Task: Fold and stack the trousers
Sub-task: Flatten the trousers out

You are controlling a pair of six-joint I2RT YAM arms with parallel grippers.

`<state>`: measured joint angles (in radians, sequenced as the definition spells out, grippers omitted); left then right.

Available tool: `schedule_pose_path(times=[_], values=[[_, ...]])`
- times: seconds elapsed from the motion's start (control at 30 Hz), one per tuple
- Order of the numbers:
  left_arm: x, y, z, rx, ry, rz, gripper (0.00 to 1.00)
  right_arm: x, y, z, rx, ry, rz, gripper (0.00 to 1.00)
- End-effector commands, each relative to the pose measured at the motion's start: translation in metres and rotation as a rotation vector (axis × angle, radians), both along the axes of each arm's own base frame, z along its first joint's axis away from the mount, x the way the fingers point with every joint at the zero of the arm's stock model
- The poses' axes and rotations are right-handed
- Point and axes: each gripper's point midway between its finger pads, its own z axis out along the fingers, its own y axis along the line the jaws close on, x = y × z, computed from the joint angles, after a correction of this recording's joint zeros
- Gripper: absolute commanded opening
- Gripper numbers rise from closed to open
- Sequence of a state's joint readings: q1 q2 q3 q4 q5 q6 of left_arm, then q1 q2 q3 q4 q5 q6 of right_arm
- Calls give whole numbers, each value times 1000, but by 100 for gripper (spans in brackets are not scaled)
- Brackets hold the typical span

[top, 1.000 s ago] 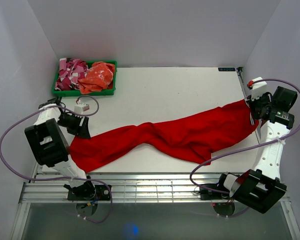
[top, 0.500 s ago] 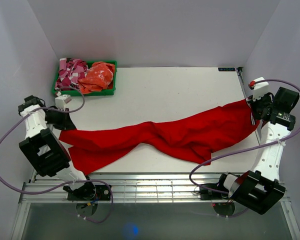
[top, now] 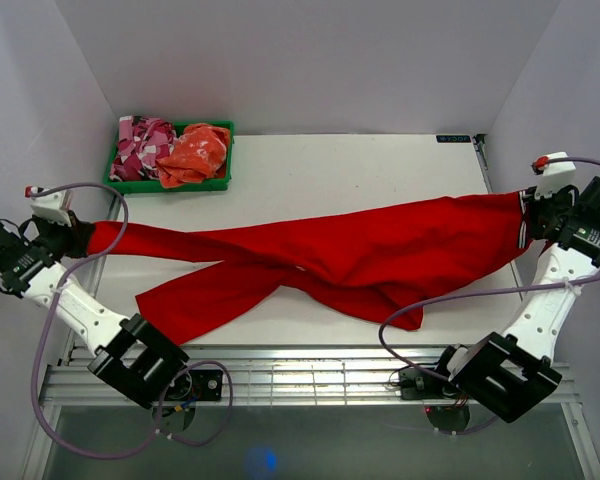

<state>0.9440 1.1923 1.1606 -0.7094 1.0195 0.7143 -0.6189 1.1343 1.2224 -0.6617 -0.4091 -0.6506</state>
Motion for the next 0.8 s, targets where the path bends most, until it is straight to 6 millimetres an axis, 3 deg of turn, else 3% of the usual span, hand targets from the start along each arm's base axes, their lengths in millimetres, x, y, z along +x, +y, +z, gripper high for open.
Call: schedule_pose_path(times=[0.0,0.1,0.3,0.33,0.37,0.4,0.43,0.53,0.6,0.67,0.77], values=[[9,14,13,62,-139,-4,0,13,-22,27,-55,-89,-26,8],[12,15,-4,47,-142,-29,0,16,-20,19,-31,-77,-5,8],[19,-19,-21,-8,-187,-238,0,29,-22,3,60,-42,-10,8],[20,-19,-23,98,-220,-290,0,33,-23,-1,77,-29,-8,8],[12,-33,-41,49,-176,-326,0,32,-23,-5,87,-14,-8,8],[11,-32,-49,225,-207,-395,0,32,-24,-9,85,-4,-8,8],[-3,-47,-67,173,-144,-423,0,32,-23,-10,82,0,-5,8],[-25,-48,-124,252,18,-489,3,26,-20,-17,73,8,2,8],[-39,-39,-149,296,106,-496,15,23,-18,-17,61,8,13,8],[-52,-28,-160,351,89,-473,25,19,-16,-22,52,16,23,8],[-58,-12,-153,402,34,-414,36,13,-12,-23,34,18,31,8]])
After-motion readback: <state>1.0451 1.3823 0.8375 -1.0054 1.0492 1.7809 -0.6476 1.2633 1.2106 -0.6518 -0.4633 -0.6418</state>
